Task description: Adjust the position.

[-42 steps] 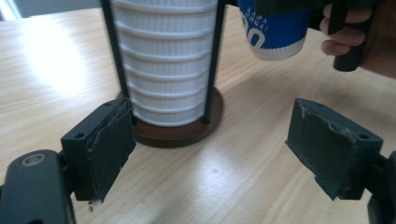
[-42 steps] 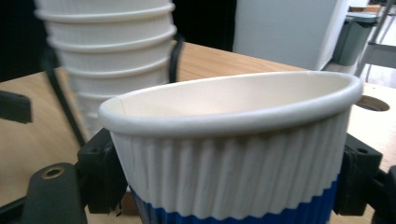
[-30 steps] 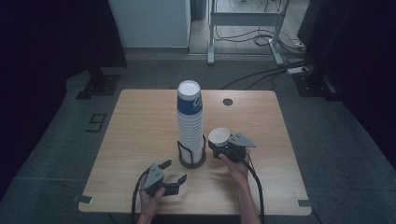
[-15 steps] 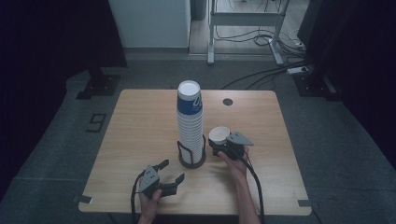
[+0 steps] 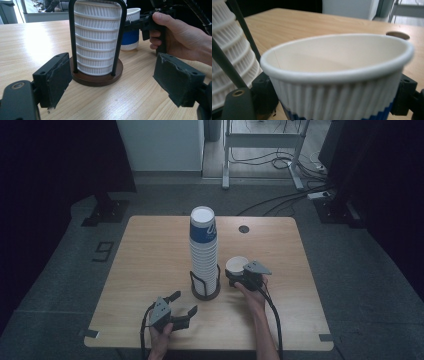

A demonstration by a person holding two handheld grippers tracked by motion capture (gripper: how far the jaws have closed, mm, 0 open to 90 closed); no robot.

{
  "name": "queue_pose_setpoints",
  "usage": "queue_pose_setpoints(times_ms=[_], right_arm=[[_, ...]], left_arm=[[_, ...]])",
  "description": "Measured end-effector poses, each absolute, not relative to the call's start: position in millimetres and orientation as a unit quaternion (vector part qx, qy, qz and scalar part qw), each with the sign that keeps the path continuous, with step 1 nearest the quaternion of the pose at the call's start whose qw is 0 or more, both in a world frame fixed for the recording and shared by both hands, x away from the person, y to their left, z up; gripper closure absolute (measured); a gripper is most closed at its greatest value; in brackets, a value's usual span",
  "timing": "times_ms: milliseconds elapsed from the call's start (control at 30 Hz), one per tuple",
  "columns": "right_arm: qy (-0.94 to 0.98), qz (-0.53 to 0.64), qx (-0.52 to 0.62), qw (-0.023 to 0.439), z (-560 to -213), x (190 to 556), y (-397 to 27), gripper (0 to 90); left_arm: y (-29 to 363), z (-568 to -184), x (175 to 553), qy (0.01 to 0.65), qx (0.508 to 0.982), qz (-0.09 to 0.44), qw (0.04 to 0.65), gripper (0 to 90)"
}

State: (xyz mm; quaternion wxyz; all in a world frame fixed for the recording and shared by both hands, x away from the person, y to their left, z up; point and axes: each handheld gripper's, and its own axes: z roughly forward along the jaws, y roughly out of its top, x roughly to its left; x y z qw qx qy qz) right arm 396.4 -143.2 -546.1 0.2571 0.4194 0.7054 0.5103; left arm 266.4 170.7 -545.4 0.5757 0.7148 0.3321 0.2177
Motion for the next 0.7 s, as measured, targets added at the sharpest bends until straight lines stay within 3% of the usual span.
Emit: queue_pose_setpoints(times_ms=[700], right_arm=[[0.74, 0.443, 0.456, 0.22, -547.1, 388.7, -150.9, 13.1]], left_arm=[[170.3, -545.3, 267.5, 0.335, 0.715, 0.217, 0.574, 14.2]])
